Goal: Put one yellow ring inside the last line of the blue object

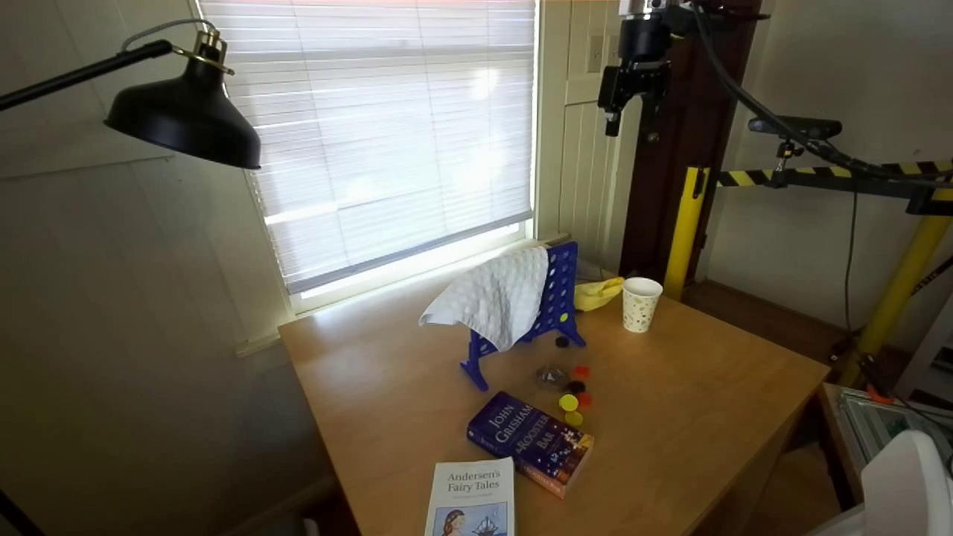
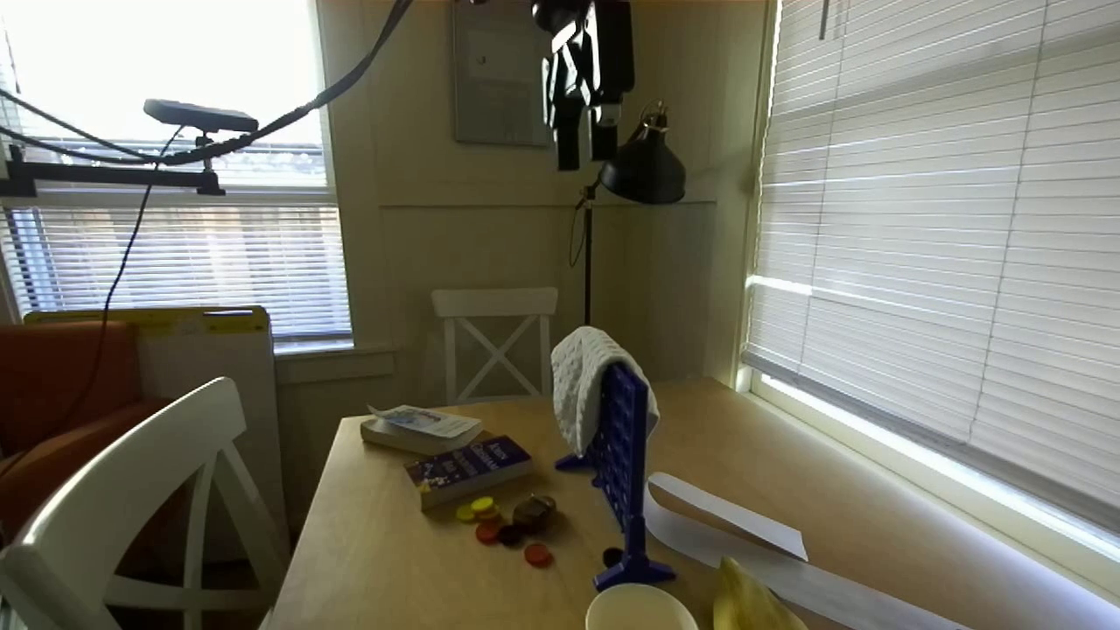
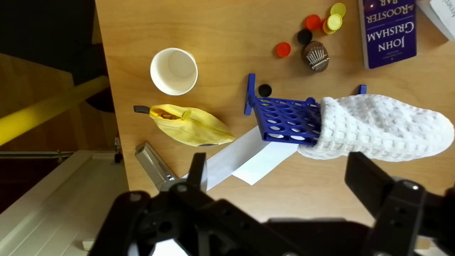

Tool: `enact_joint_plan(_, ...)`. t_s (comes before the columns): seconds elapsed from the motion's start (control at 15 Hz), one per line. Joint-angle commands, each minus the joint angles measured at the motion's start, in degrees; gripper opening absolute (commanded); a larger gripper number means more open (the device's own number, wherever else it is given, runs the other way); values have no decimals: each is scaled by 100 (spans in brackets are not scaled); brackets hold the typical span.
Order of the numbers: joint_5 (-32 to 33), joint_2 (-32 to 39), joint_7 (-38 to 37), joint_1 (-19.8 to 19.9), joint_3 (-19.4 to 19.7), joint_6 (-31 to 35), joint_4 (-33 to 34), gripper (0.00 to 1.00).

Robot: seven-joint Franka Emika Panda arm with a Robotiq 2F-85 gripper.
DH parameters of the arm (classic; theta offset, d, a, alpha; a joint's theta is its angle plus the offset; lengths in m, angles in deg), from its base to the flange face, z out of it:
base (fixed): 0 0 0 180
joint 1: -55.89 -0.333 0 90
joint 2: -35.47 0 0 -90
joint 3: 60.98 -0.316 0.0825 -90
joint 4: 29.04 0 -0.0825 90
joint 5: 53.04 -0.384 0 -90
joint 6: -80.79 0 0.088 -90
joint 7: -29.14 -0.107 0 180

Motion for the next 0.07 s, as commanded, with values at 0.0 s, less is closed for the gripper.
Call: enact_joint_plan(0.0,-1,17,5,-29,32,-22,29,100)
